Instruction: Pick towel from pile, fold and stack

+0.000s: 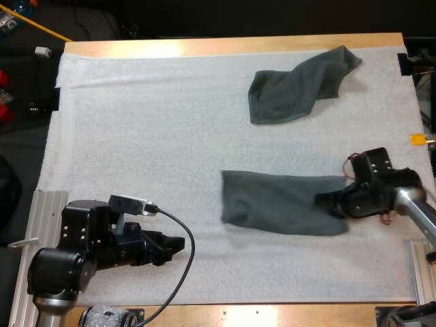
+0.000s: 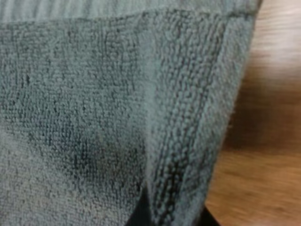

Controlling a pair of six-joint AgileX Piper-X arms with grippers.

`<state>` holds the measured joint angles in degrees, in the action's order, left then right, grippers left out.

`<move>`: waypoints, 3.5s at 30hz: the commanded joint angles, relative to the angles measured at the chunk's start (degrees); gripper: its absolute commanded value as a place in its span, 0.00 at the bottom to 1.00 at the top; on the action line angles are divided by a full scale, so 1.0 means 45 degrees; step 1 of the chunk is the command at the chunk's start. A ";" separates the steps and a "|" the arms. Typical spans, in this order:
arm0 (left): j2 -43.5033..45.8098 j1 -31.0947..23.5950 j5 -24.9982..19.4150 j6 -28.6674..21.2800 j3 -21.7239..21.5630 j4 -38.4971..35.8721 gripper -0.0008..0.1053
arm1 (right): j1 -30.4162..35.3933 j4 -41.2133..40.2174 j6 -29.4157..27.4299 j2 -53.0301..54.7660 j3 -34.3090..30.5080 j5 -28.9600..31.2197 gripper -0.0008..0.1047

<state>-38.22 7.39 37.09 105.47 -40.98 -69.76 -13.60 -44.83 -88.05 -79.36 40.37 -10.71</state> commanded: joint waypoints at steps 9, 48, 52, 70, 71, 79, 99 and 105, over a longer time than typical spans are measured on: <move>-0.0024 0.0017 0.0316 0.0027 -0.0052 0.0093 0.56 | -0.0003 -0.2727 -0.1602 0.1925 0.0972 0.3287 0.01; -0.0024 0.0017 0.1160 0.0027 -0.0052 0.0093 0.56 | -0.4833 0.3614 0.5820 -0.1472 0.1712 -0.1569 0.67; -0.0024 0.0017 0.1160 0.0027 -0.0052 0.0093 0.56 | -0.4879 0.3031 0.5898 -0.0959 0.1712 -0.1376 0.67; -0.0024 0.0017 0.1160 0.0027 -0.0052 0.0093 0.56 | -0.6821 0.5437 0.7428 -0.2554 0.1626 -0.2487 0.67; -0.0024 0.0017 0.1160 0.0027 -0.0052 0.0093 0.56 | -0.6817 0.5382 0.7372 -0.2546 0.1626 -0.2528 0.67; -0.0024 0.0017 0.1160 -0.0040 -0.0052 0.0093 0.56 | -0.6793 0.4271 0.6574 -0.0701 0.1626 -0.2086 0.67; -0.0024 0.0017 0.1160 -0.0084 -0.0052 0.0210 0.56 | -0.6793 -0.2683 0.4959 0.7787 0.1626 0.1678 0.67; -0.0024 0.0017 0.1160 -0.0157 -0.0052 0.0216 0.56 | -0.6793 -0.3897 0.5044 0.9716 0.1626 0.2687 0.67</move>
<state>-38.22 7.39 41.82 105.28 -40.98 -68.97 -44.27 -61.52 -65.16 -36.14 47.40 0.49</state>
